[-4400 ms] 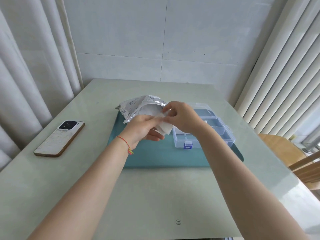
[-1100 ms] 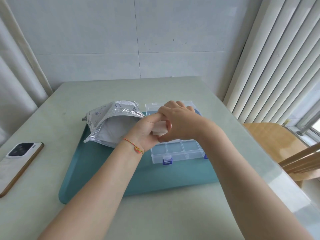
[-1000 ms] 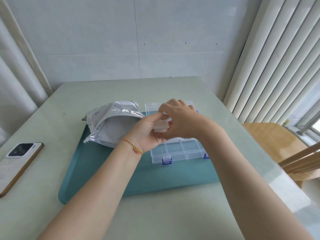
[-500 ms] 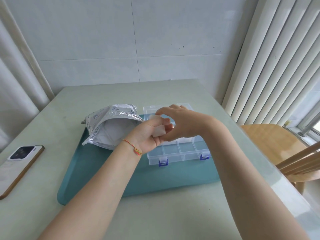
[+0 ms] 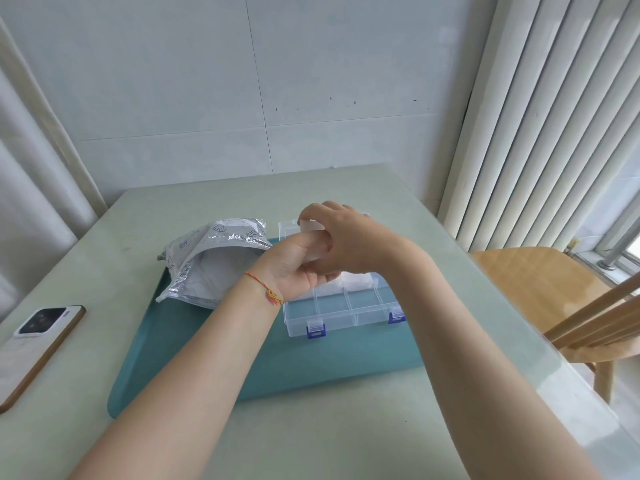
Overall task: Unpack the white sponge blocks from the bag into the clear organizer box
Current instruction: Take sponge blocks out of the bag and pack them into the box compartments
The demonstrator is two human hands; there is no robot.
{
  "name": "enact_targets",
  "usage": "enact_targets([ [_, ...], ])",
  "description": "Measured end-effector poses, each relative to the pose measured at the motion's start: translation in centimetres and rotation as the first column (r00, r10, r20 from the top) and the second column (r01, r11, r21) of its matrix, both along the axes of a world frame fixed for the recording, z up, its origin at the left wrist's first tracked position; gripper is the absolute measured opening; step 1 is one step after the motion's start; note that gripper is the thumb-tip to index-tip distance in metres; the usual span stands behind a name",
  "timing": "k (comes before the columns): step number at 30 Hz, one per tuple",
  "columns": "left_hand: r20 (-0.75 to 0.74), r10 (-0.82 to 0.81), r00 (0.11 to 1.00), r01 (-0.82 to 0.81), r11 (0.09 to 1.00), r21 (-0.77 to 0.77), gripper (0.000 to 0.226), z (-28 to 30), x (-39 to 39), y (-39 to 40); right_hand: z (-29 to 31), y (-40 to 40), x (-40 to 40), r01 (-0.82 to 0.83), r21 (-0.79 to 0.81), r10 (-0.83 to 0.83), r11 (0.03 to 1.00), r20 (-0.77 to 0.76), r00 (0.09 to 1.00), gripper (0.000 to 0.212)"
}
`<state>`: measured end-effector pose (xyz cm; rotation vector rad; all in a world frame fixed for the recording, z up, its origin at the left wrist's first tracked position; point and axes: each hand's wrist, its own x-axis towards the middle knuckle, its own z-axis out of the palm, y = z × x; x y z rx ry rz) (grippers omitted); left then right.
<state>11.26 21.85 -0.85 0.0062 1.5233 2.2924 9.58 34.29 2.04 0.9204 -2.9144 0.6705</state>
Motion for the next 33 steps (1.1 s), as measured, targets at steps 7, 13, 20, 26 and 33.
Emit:
enact_targets([
  [7,0.045,0.037,0.998,-0.035,0.998,-0.056,0.026,0.1,0.1,0.1,0.1,0.3,0.2,-0.055,-0.022,0.057,0.998,0.095,0.994,0.065],
  [13,-0.005,-0.009,1.0,0.008,0.995,-0.103,0.021,-0.3,-0.3,-0.5,1.8,3.1,-0.3,0.031,-0.284,0.046,0.958,0.259,0.965,0.042],
  [20,-0.123,-0.089,0.988,0.064,0.979,-0.194,0.025,-1.3,-1.1,0.4,0.7,3.5,-1.3,0.125,-0.252,-0.049,0.96,0.287,0.957,0.02],
  [26,-0.177,-0.13,0.976,0.046,0.909,-0.415,0.034,-1.2,-1.2,0.8,-0.2,4.3,-2.4,0.171,-0.25,-0.121,0.953,0.204,0.972,0.012],
  [33,-0.496,-0.052,0.867,-0.451,0.343,-0.824,0.028,-2.2,-1.6,0.8,-1.7,5.8,-4.0,0.317,-0.272,-0.27,0.909,0.197,0.943,0.015],
])
